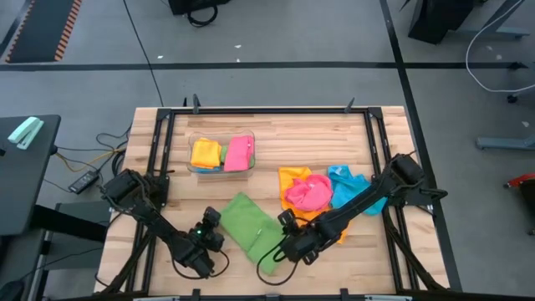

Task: Fold microfiber towels
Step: Fold the green microfiber towel

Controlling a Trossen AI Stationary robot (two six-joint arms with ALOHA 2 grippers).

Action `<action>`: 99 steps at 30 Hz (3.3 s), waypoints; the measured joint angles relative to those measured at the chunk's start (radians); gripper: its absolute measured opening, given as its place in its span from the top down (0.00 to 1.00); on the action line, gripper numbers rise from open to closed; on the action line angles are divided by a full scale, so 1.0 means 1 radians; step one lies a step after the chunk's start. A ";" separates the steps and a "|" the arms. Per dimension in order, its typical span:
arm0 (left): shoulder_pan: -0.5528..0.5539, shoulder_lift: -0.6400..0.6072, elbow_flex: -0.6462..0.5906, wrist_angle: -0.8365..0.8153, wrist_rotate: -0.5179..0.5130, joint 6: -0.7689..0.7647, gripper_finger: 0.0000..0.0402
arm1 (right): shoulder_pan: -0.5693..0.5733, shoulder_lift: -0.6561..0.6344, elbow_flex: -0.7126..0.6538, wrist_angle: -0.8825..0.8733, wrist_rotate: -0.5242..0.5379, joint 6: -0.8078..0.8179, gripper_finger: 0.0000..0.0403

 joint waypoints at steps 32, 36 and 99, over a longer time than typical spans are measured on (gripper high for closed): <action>-0.004 -0.004 0.019 0.027 0.019 -0.200 0.58 | -0.341 -0.031 -0.297 0.782 -0.278 0.448 0.69; -0.048 -0.016 0.020 0.021 0.013 -0.317 0.54 | -0.387 0.071 -0.131 0.633 -0.289 0.415 0.63; -0.170 -0.090 0.022 0.114 -0.037 -0.404 0.75 | -0.411 0.314 0.136 0.473 -0.198 0.435 0.98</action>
